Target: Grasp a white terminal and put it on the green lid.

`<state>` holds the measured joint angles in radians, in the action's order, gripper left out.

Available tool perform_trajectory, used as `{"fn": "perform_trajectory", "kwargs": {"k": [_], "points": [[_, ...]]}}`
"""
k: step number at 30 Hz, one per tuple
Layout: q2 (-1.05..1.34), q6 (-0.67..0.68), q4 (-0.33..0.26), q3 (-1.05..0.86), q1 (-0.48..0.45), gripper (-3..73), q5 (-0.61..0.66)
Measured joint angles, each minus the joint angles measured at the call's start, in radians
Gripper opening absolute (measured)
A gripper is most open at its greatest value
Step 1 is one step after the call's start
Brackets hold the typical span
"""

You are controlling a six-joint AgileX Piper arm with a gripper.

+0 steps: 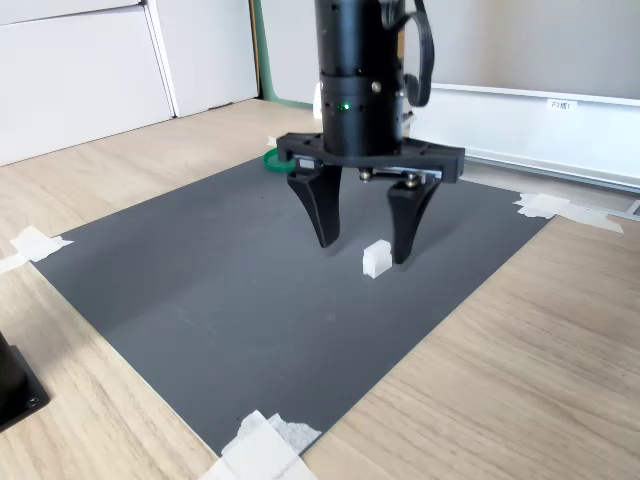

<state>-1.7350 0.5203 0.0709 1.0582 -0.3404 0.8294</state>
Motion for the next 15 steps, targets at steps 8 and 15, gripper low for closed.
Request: {"fn": "perform_trajectory", "kwargs": {"k": [8,15], "points": [[-0.014,-0.004,0.007,0.001,0.000,64.0,-0.030],[-0.043,-0.005,0.008,0.001,0.000,44.7,-0.027]]}}
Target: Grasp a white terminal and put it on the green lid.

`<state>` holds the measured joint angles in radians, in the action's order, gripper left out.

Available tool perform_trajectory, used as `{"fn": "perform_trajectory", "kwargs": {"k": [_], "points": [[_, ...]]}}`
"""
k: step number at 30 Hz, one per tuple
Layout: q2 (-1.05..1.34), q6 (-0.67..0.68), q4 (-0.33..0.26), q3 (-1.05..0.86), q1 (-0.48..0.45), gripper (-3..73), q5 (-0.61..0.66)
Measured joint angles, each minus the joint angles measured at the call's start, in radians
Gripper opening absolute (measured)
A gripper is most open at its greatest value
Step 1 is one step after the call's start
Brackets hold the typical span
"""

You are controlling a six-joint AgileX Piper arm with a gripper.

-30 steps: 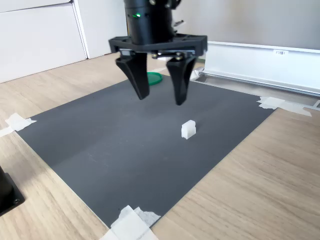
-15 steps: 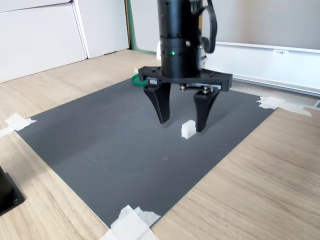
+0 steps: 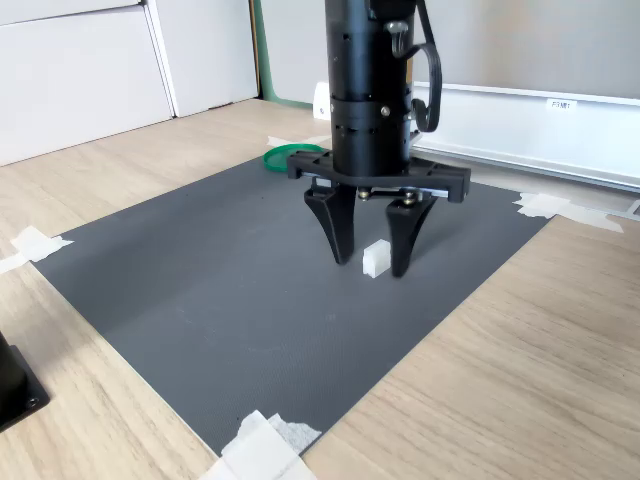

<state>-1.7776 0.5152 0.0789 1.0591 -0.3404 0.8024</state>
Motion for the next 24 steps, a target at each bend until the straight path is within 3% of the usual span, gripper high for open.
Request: {"fn": "perform_trajectory", "kwargs": {"k": [9,11,16,24], "points": [[0.000,-0.002,0.000,0.000,0.000,14.0,0.001],[0.001,-0.005,0.000,0.000,0.000,10.1,0.008],[0.056,-0.008,-0.019,0.000,0.058,9.6,0.061],[0.124,-0.045,-0.088,0.004,0.325,9.6,0.093]]}}
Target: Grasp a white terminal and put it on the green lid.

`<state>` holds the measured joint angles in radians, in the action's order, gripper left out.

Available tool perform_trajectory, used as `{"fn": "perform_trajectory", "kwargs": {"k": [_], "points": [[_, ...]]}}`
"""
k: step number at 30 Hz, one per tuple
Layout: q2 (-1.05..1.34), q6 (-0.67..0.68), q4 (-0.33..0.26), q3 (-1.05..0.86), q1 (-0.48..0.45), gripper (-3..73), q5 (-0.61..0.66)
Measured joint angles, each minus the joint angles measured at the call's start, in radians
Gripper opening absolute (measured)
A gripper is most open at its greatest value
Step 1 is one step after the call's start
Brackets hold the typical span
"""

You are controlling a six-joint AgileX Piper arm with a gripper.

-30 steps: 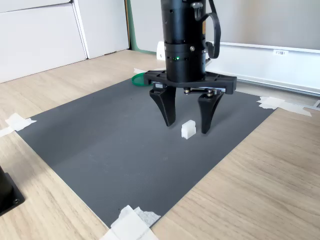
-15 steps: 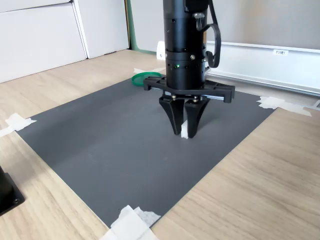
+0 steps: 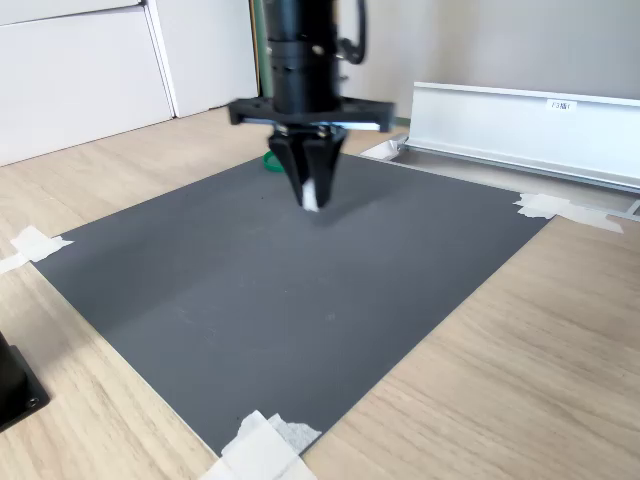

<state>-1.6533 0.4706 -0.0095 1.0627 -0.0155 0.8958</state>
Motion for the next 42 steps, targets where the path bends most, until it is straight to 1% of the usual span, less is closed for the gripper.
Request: {"fn": "perform_trajectory", "kwargs": {"k": [4,8,11,20,23,28,36,39,40,42], "points": [[-0.025,-0.038,-0.008,0.053,0.138,9.6,-0.009],[-0.095,-0.073,-0.009,0.154,0.228,9.6,-0.016],[-0.172,-0.092,-0.009,0.245,0.267,9.6,-0.016],[-0.351,-0.100,-0.009,0.470,0.297,9.5,-0.013],[-0.384,-0.100,-0.037,0.517,0.301,9.5,-0.009],[-0.406,-0.100,-0.072,0.545,0.302,9.5,0.000],[-0.427,-0.100,-0.081,0.545,0.302,9.5,0.002],[-0.429,-0.097,-0.083,0.545,0.302,12.5,0.000],[-0.430,-0.097,-0.083,0.545,0.302,14.4,-0.004],[-0.431,-0.090,-0.084,0.545,0.302,20.6,-0.014]]}}
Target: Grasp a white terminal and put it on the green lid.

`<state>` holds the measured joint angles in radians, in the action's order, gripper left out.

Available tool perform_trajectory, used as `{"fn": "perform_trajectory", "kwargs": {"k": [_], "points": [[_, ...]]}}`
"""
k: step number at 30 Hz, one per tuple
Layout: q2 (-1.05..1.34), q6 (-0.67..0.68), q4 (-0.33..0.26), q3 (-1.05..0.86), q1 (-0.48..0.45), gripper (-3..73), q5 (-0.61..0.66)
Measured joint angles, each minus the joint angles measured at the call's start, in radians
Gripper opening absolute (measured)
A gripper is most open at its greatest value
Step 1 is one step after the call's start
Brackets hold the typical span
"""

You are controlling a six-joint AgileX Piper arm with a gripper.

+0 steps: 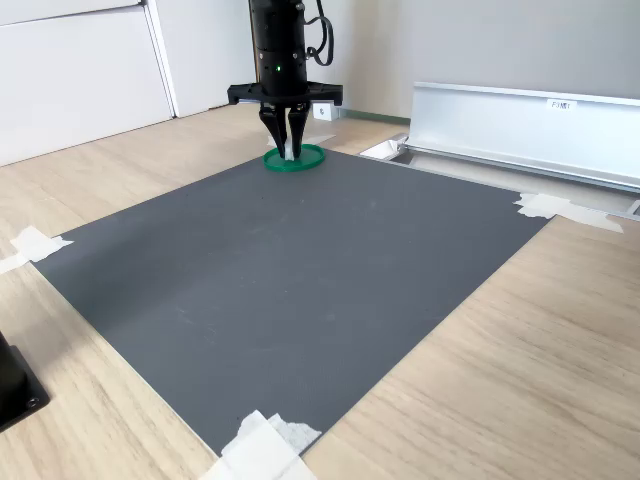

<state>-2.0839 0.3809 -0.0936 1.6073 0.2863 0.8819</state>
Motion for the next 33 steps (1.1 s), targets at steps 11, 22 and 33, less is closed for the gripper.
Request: {"fn": "perform_trajectory", "kwargs": {"k": [11,22,33], "points": [[0.003,-0.027,0.021,0.000,0.000,68.9,0.004],[0.231,-0.076,0.053,-0.091,0.000,50.0,-0.039],[0.567,-0.261,0.082,-0.390,-0.058,1.1,-0.253]]}}
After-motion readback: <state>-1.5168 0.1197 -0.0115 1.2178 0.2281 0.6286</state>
